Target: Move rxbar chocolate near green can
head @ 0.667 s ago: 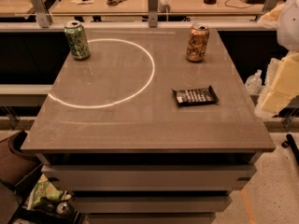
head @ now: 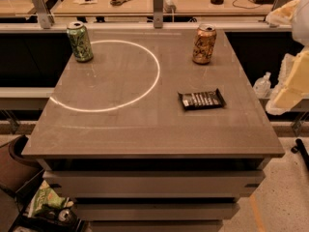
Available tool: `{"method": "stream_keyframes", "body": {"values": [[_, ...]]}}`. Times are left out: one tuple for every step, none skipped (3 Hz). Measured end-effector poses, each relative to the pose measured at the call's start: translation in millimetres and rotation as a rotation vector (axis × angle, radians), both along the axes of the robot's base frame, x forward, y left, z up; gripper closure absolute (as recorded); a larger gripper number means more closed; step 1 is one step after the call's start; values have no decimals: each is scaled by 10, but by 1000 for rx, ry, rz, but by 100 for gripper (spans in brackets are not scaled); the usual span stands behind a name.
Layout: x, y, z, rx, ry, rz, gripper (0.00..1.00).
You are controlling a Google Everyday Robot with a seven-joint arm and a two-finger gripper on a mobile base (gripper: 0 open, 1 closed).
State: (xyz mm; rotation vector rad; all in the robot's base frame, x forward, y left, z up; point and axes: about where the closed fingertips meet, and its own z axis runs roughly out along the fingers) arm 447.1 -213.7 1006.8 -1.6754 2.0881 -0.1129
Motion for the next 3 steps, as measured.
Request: {"method": "stream_keyframes", "body": {"values": [[277, -141, -41, 137, -23, 75, 0], [560, -240, -176, 242, -33, 119, 0], [801, -287, -384, 291, -10, 121, 0]]}}
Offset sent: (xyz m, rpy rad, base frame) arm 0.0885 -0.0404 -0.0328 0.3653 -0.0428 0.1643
